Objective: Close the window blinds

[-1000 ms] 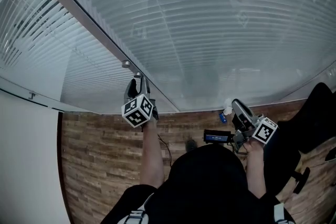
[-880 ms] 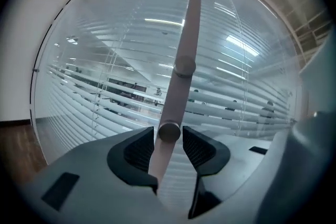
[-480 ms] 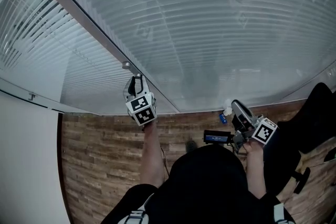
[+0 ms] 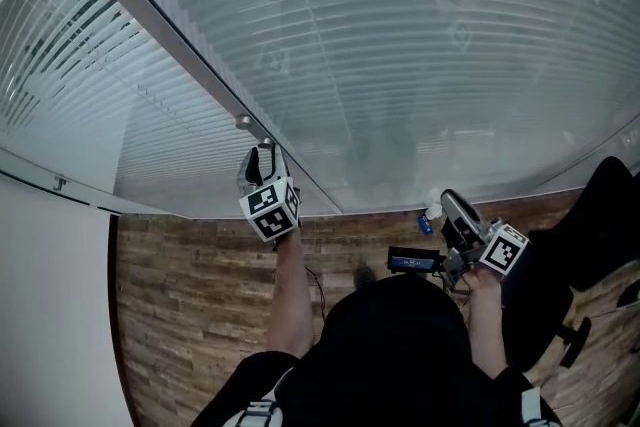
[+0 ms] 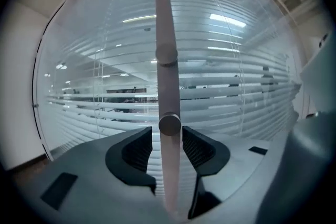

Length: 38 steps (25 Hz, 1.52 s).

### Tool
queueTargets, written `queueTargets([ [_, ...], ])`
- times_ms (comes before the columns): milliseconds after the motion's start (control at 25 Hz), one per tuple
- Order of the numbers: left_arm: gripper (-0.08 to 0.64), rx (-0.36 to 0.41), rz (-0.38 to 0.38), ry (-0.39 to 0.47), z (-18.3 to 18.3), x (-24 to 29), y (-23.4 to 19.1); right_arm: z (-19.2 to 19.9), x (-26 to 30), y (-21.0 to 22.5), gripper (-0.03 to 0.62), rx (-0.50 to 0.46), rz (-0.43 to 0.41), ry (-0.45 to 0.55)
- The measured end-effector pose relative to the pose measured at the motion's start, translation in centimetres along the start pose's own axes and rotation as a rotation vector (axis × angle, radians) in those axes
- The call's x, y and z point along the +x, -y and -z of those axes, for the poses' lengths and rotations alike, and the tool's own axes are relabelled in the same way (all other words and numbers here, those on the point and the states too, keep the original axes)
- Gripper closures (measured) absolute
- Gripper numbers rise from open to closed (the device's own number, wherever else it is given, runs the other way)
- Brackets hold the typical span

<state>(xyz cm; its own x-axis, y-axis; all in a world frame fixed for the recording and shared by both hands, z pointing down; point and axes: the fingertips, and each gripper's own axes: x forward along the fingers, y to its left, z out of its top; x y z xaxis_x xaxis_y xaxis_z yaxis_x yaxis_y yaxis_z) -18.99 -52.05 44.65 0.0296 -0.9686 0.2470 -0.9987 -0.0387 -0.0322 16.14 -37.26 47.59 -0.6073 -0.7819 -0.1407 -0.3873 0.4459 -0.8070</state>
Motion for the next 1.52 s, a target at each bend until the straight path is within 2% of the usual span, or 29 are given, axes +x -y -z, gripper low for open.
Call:
queueTargets([
  [120,0.387,-0.096,0.046,0.035,-1.0,-0.1,0.1,0.0,-0.1,-0.2,0.540,-0.005,0.004,0.005],
  [200,0.392,-0.102,0.061,0.036,-1.3,-0.1,0.2,0.3,-0.1,-0.3,0.540,-0.001,0.011,0.004],
  [240,0.417,-0.089,0.063,0.030,-1.3,-0.1,0.2,0.4,-0.1,-0.5,0.540,-0.003,0.011,0.005],
  [360,0.422,0.013,0.051,0.012,-1.1,-0.1,0.3,0.6,0.1,-1.0,0.540,-0.009,0.011,0.004],
  [520,0.422,0.277,0.000,-0.023,-0.7,0.0,0.6,1.5,0.1,-1.8,0.540,-0.020,0.012,-0.001],
  [600,0.422,0.310,-0.004,-0.004,-1.2,-0.8,0.8,1.7,0.0,-2.5,0.540,-0.040,0.003,-0.001],
  [680,0.422,0.272,0.014,0.022,-1.8,-1.9,0.9,1.7,-0.2,-3.1,0.540,-0.047,0.011,0.001],
  [840,0.422,0.157,0.103,0.043,-1.8,-4.2,1.8,1.9,-0.5,-4.8,0.540,-0.066,0.056,-0.006],
  [1000,0.422,-0.018,0.276,0.039,0.2,-5.9,3.7,3.7,-1.8,-5.5,0.540,-0.052,0.097,-0.002],
  [1200,0.422,-0.077,0.378,0.024,2.2,-7.5,4.7,6.3,-3.8,-5.5,0.540,-0.021,0.143,-0.009],
  [1360,0.431,-0.177,0.490,0.082,1.2,-10.7,5.2,6.9,-4.4,-6.3,0.540,-0.022,0.133,-0.022],
  [1520,0.463,-0.328,0.641,0.143,-0.7,-14.9,5.2,6.5,-4.2,-8.7,0.540,-0.031,0.101,-0.039],
])
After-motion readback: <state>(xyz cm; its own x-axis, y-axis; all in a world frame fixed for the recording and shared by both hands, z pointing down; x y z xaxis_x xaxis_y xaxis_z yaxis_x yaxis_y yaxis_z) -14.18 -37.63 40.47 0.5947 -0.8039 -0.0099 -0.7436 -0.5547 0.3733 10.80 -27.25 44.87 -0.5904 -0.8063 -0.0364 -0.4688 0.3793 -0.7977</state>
